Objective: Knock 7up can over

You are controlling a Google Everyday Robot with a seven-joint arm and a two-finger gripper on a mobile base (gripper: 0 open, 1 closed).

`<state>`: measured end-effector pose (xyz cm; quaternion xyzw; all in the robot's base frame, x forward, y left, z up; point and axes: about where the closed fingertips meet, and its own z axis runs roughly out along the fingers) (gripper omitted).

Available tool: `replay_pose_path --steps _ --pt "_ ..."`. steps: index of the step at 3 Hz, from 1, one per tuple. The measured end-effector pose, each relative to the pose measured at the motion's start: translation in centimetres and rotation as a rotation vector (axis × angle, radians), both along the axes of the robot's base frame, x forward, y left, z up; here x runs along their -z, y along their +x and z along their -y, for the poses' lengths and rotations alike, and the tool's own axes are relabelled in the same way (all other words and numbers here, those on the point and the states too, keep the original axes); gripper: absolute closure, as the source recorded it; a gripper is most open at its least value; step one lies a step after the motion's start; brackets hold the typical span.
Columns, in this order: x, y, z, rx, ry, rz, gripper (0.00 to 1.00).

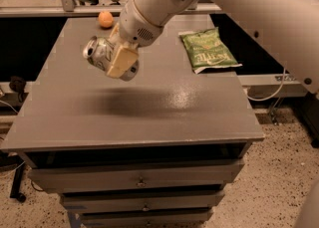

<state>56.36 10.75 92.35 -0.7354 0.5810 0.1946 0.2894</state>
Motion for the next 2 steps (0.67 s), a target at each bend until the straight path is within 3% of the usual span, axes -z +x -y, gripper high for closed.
replay_pose_path --steps 1,2 --pt "1.7 0.6 1.4 -0.029 -0.194 0.035 1.00" --pt "3.3 0.1 1.9 -0.061 -0.320 0.056 1.00"
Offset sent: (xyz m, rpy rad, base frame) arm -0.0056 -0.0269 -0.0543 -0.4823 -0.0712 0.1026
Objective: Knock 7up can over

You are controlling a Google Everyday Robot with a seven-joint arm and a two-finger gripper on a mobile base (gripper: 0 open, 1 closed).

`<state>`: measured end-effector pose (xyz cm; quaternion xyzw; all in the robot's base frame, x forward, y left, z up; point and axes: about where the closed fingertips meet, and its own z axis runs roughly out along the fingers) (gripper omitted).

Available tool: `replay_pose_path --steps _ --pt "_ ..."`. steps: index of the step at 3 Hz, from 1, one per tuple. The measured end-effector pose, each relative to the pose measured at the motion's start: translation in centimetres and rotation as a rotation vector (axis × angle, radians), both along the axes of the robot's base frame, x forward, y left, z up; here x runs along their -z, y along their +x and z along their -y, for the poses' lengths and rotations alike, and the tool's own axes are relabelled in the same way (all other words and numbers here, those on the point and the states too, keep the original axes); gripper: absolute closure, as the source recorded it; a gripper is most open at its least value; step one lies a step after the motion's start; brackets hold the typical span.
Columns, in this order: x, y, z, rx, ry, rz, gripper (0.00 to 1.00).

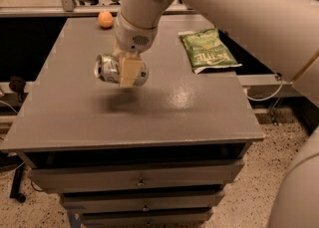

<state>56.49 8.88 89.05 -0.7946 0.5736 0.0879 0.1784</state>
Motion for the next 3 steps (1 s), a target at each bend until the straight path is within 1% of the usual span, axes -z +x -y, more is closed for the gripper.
replay_pose_path --steps 1,2,3 --pt "1.8 -1.3 -0.9 -0.015 -0.035 -0.017 0.83" --pt "3.4 -3.0 -2.6 -0.039 -0.039 -0.040 0.59" --pt "4.3 -4.1 -3.7 -0.055 -0.041 -0.056 0.36"
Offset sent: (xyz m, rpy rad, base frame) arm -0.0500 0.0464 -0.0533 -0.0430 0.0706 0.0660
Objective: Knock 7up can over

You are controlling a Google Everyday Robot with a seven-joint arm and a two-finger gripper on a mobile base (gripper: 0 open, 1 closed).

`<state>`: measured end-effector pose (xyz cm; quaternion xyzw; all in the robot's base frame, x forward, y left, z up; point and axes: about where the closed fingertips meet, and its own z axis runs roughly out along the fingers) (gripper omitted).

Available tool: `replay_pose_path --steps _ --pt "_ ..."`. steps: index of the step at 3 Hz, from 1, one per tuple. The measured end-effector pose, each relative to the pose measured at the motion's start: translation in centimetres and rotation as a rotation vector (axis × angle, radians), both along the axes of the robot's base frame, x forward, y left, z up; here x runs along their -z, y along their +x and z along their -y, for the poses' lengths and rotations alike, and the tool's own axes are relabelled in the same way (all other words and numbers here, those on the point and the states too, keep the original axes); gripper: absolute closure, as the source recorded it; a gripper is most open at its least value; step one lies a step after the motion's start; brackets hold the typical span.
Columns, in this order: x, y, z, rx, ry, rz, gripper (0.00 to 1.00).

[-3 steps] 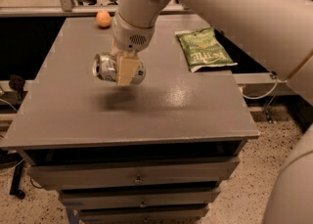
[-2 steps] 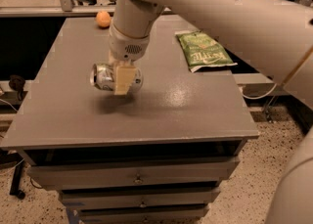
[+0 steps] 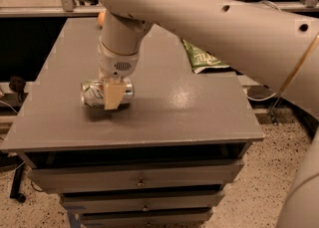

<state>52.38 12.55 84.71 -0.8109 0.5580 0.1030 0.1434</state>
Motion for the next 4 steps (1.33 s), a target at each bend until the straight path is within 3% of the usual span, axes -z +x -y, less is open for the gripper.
replay_pose_path --steps 1,2,4 --pt "0.39 -0.60 -0.52 -0.009 -0.002 -0.007 0.13" --pt "0.47 -0.85 -0.80 -0.020 -0.006 -0.011 0.00" --pt "0.66 -1.19 -0.84 -0.063 -0.041 -0.034 0.00"
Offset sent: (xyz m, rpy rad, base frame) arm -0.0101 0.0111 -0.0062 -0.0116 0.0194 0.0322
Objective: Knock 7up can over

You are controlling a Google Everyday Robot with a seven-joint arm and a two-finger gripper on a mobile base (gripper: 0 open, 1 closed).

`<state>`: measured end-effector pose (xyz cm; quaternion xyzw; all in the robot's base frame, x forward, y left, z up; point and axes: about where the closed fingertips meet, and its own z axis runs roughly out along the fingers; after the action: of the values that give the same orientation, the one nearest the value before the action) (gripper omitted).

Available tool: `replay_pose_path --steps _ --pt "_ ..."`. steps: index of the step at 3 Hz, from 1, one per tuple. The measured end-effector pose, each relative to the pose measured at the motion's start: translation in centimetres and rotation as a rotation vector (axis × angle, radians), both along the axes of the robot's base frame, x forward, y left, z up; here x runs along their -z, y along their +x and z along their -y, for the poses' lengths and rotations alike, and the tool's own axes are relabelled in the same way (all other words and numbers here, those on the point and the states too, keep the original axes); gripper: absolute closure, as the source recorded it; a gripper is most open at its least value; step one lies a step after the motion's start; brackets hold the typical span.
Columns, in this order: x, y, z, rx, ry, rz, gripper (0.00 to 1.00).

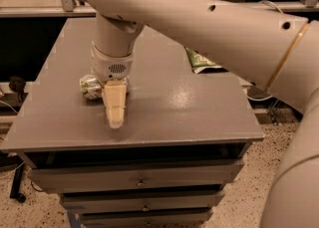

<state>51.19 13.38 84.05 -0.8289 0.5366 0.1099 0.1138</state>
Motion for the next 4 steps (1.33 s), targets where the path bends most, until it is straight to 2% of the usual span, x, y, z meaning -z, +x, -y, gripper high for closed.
replay_pose_path --steps 1,2,4 --pt "0.0 -0.1 0.1 0.000 -0.001 -0.001 0.00" --pt "-0.6 0.5 0.5 0.034 0.037 0.003 0.00" --pt "-4.0 3.7 2.8 0.178 0.227 0.032 0.00"
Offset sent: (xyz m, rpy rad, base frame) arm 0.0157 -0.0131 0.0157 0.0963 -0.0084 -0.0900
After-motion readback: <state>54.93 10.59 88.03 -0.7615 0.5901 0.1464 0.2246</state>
